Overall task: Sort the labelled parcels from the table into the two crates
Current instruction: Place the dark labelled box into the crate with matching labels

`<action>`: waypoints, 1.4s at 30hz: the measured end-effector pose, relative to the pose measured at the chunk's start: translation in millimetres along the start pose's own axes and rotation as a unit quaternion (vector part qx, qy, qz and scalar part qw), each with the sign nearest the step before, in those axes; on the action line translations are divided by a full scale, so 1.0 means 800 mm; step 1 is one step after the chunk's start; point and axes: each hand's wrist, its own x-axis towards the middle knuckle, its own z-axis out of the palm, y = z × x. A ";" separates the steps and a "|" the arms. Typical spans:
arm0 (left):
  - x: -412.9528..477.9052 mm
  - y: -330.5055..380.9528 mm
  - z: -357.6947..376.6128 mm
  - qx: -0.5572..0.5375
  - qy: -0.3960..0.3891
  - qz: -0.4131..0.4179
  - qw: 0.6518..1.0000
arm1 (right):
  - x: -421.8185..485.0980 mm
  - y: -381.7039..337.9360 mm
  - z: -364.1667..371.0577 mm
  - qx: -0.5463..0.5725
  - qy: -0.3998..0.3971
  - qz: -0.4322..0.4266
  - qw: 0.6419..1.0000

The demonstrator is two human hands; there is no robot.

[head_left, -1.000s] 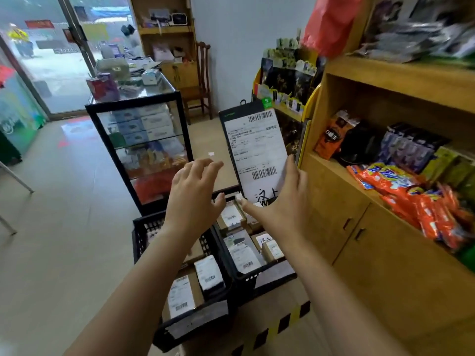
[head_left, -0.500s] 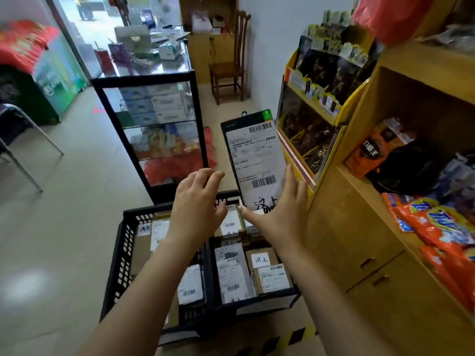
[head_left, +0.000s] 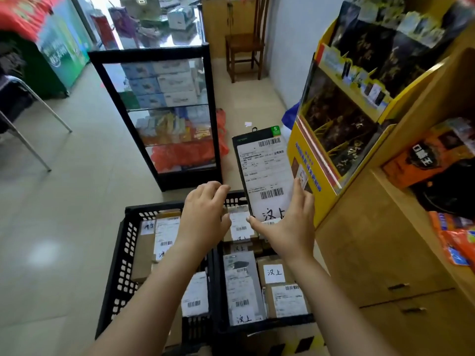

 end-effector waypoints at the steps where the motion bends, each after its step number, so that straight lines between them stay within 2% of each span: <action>1: 0.008 -0.007 0.005 -0.002 -0.006 0.002 1.000 | 0.008 0.000 0.008 -0.003 -0.004 0.002 1.000; 9: 0.050 -0.050 0.082 -0.026 -0.038 -0.015 0.999 | 0.054 0.041 0.086 -0.008 -0.051 0.043 0.998; 17: 0.051 -0.072 0.207 -0.042 -0.122 -0.059 0.990 | 0.069 0.125 0.177 -0.028 -0.119 0.091 0.988; 22: 0.034 -0.077 0.294 -0.138 -0.223 -0.107 0.959 | 0.062 0.191 0.241 -0.047 -0.207 0.123 0.969; 29: 0.022 -0.087 0.387 -0.138 -0.318 -0.150 0.926 | 0.067 0.250 0.304 -0.063 -0.280 0.151 0.946; 32: 0.019 -0.090 0.423 -0.181 -0.323 -0.188 0.910 | 0.072 0.264 0.322 -0.074 -0.294 0.137 0.943; 37: 0.020 -0.098 0.453 -0.305 -0.262 -0.254 0.880 | 0.087 0.272 0.337 -0.089 -0.331 0.087 0.935; 42: 0.018 -0.108 0.463 -0.313 -0.252 -0.297 0.866 | 0.094 0.280 0.339 -0.076 -0.387 0.054 0.917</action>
